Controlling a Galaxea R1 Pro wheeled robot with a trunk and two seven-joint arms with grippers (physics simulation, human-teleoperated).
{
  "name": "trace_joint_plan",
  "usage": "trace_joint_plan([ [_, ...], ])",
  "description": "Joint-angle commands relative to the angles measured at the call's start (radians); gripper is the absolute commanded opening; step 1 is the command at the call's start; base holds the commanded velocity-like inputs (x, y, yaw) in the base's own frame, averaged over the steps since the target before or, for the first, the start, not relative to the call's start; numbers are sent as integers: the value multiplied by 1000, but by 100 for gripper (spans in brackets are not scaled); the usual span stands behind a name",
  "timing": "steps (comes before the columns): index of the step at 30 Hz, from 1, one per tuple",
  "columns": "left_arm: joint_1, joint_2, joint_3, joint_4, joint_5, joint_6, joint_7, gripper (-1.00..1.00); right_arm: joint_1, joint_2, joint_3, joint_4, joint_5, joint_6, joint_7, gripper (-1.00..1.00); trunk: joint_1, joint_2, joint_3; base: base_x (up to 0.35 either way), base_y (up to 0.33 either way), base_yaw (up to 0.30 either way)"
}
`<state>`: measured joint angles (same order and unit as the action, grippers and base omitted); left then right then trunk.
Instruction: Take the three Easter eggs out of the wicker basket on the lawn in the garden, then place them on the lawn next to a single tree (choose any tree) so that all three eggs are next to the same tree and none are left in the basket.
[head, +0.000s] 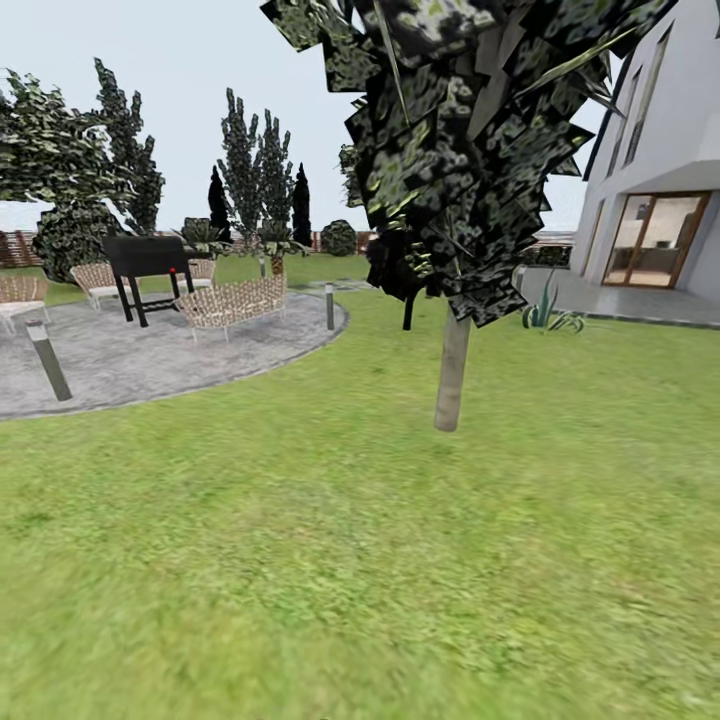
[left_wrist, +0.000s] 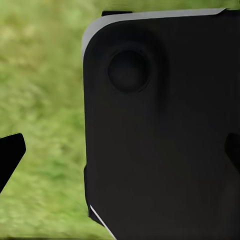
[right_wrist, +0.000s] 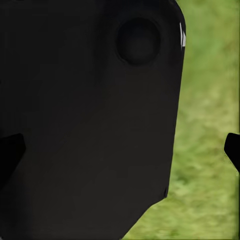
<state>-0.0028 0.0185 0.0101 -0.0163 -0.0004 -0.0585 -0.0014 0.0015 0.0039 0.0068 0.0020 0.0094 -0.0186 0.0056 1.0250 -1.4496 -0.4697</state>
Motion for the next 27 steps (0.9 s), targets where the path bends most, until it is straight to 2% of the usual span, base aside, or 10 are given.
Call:
trace_joint_plan([
  [1, 0, 0, 0, 0, -1, -3, 0, 100, 0, 0, 1, 0, 1, -10, 1, 100, 0, 0, -1, 0, 0, 259],
  [6, 0, 0, 3, 0, 0, -3, 0, 100, 0, 9, 2, 1, 1, -40, 1, 100, 0, 0, -3, 0, 0, 256],
  [11, 0, -1, 5, -1, 2, -6, 0, 100, 0, 13, 3, 2, 3, -49, 1, 100, -19, 35, 10, 0, 0, 250],
  [19, 0, 0, 7, -4, 2, -124, 0, 100, 0, 13, -1, 1, 2, -53, 1, 100, -50, 91, 31, 0, 0, 244],
  [27, 0, 0, 6, -4, 2, -181, 0, 100, 0, 13, -13, 1, -8, -56, 1, 100, -81, 147, 52, 0, 0, 243],
])
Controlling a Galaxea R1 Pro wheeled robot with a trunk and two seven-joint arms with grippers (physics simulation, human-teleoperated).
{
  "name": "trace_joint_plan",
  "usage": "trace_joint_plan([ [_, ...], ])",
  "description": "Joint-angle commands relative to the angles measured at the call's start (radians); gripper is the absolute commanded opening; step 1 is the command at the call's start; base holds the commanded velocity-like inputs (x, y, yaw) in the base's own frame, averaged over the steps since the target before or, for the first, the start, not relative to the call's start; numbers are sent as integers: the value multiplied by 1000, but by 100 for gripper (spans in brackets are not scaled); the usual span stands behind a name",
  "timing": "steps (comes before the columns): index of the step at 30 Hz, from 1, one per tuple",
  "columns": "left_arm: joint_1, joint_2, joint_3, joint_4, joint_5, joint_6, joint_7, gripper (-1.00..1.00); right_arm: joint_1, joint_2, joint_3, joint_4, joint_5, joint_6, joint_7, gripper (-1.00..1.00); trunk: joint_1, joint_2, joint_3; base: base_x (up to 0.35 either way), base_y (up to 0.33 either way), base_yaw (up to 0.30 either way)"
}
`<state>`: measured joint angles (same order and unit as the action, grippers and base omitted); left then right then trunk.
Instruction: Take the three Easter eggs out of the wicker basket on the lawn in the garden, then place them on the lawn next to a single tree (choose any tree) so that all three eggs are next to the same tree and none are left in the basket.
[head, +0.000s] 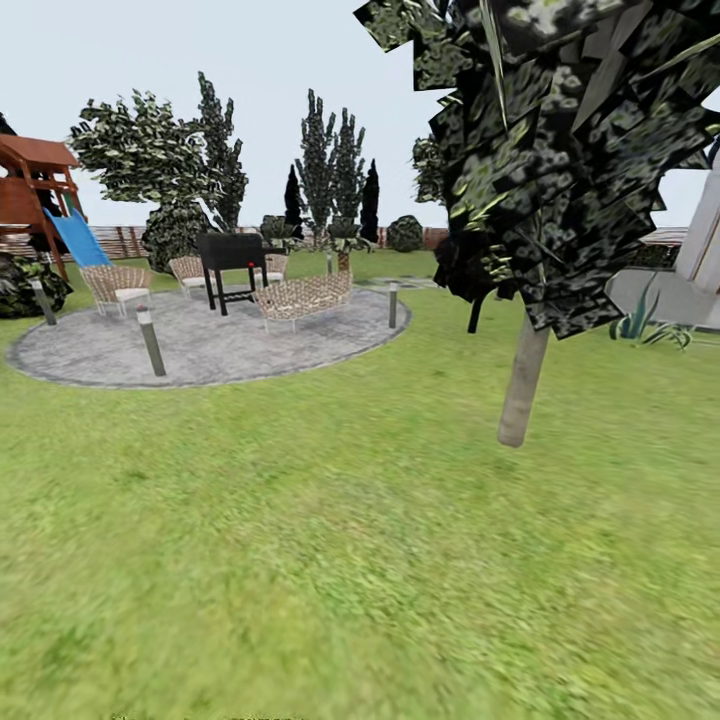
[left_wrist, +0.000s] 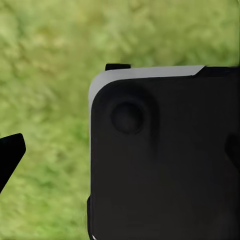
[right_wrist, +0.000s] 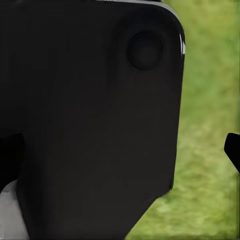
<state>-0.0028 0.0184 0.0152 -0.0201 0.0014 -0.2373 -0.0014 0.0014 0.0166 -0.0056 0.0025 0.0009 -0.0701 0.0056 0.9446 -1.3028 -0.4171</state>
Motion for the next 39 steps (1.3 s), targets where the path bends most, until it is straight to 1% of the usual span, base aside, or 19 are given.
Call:
trace_joint_plan([
  [1, 0, 1, 1, 0, 0, -15, 0, 100, 0, 0, -3, 0, -1, -4, 0, 100, -4, 7, 2, 0, 0, 245],
  [7, 0, 1, 0, 0, -2, -61, 0, 100, 0, -1, -6, -1, -5, -6, -1, 100, -27, 49, 21, 0, 0, 251],
  [12, 0, 2, -3, 0, -4, -76, 0, 100, 0, 0, -6, -1, -5, -6, -1, 100, -46, 84, 36, 0, 0, 260],
  [39, 0, 2, -11, 0, -9, -86, 0, 100, 0, -1, -6, -1, -4, -5, -1, 100, -150, 273, 121, 0, 0, 263],
])
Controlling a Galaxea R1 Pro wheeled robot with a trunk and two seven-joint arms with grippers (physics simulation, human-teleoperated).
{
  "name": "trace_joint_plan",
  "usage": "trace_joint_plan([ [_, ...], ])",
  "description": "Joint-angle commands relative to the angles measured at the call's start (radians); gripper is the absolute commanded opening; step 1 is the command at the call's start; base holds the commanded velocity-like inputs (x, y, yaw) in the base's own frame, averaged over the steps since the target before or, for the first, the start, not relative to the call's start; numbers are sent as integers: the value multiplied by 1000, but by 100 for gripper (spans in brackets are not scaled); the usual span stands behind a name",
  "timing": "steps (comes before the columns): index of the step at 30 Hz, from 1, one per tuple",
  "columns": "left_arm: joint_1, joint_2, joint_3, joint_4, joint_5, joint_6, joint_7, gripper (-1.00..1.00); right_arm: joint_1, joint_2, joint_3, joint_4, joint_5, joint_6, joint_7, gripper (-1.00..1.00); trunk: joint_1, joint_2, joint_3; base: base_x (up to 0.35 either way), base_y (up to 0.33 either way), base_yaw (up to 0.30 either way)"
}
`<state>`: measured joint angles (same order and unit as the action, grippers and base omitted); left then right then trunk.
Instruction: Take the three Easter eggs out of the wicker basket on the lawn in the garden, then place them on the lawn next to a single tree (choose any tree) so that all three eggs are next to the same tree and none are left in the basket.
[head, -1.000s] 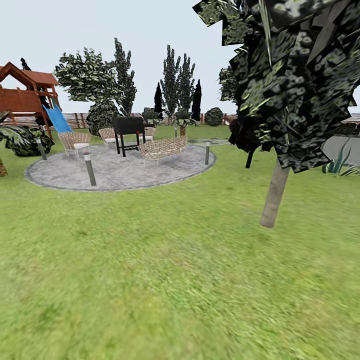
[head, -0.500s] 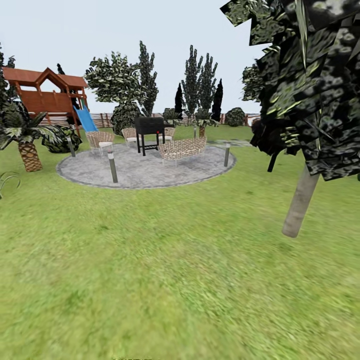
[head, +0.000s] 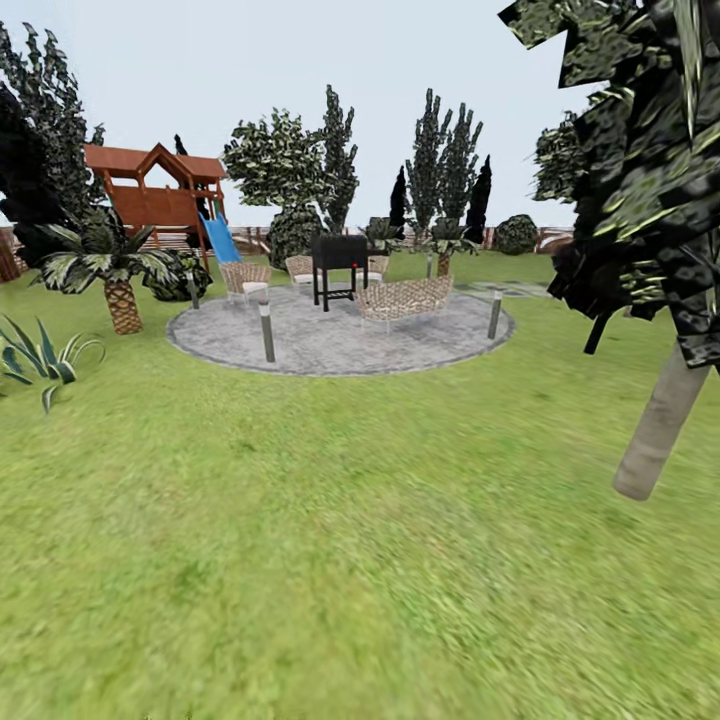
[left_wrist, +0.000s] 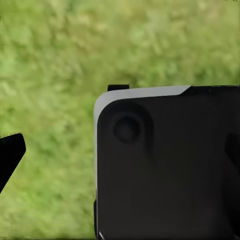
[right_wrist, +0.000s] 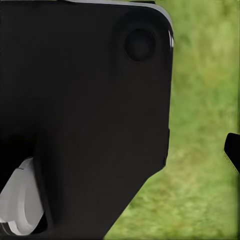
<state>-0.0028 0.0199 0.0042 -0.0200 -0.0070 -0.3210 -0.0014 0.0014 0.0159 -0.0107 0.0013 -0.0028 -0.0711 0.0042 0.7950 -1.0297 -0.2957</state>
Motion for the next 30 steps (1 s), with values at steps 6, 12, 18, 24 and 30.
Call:
trace_joint_plan([
  [6, -1, 0, 0, 0, -1, -3, 0, 100, 0, 1, -1, 0, 0, -4, 0, 100, -23, 42, 18, 0, 0, 263],
  [12, 0, 0, 0, 0, -1, -3, 0, 100, 0, 1, -1, 0, 0, -4, 0, 100, -46, 84, 37, 0, 0, 263],
  [18, 0, 0, 2, 0, -2, -3, 0, 100, 0, 1, 0, 1, 0, -4, 0, 100, -69, 126, 56, 0, 0, 263],
  [24, 0, 0, 1, 0, -2, -2, 0, 100, 0, 1, 0, 2, 0, -4, 0, 100, -92, 168, 75, 0, 0, 263],
  [30, 0, 0, 1, 0, -2, -1, 0, 100, 0, 1, 0, 2, 0, -4, 0, 100, -115, 210, 93, 0, 0, 263],
])
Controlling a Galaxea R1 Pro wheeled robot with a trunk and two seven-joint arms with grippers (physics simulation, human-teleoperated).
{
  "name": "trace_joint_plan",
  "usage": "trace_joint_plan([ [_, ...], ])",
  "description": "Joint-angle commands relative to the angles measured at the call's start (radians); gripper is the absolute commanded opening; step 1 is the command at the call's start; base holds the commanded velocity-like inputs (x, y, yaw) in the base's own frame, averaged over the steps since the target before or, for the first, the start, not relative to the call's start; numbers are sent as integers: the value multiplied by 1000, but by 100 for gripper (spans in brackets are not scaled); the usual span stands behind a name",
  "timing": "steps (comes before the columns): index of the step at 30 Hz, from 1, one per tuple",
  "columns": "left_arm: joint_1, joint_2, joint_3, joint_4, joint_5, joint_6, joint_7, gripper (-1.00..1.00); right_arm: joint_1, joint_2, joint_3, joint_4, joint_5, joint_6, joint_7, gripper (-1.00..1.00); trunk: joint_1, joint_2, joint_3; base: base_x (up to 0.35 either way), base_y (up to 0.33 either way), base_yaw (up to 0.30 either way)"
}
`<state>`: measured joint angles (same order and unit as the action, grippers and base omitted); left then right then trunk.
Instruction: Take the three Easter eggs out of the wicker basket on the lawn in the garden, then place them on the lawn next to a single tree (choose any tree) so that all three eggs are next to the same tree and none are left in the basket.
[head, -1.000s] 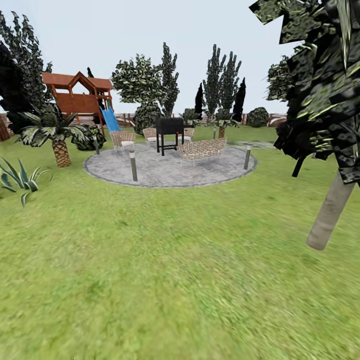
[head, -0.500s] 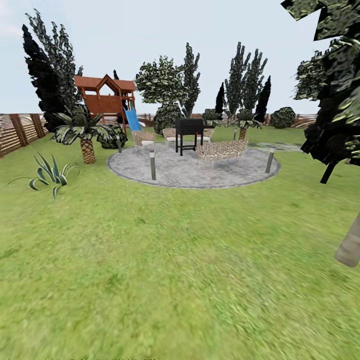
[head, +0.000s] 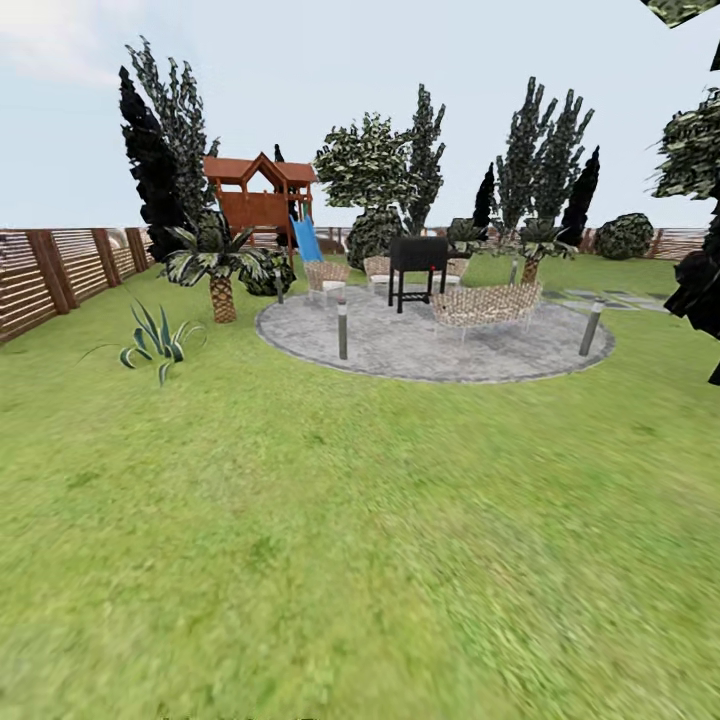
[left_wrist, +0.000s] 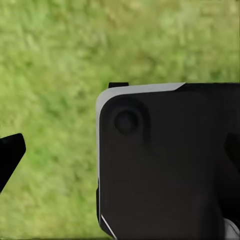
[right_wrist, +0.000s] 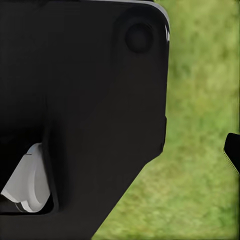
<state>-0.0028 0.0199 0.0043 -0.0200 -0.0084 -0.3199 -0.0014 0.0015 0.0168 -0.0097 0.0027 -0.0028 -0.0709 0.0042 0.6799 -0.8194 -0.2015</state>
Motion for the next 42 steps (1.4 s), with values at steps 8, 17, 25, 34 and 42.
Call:
trace_joint_plan([
  [8, 0, 0, 0, 0, 0, -3, 0, 100, 0, 0, -1, 0, 0, -4, 0, 100, -31, 55, 24, 0, 3, 263],
  [17, 0, 0, 0, 0, 1, -3, -2, 100, 0, 0, -1, 0, 0, -4, 0, 100, -65, 118, 52, 0, 136, 263],
  [25, 0, 0, 0, 0, 1, -4, -2, 100, 0, 0, 0, 0, 0, -4, 0, 100, -96, 174, 77, 0, 273, 263],
  [34, -1, 0, -1, 0, 0, -3, -2, 100, 0, 0, 0, 0, 0, -4, 0, 100, -130, 237, 106, 0, 209, 263],
  [42, -1, 0, 0, 0, -1, -4, -2, 100, 0, 1, 0, 0, 0, -4, -1, 100, -161, 293, 131, 0, 24, 263],
])
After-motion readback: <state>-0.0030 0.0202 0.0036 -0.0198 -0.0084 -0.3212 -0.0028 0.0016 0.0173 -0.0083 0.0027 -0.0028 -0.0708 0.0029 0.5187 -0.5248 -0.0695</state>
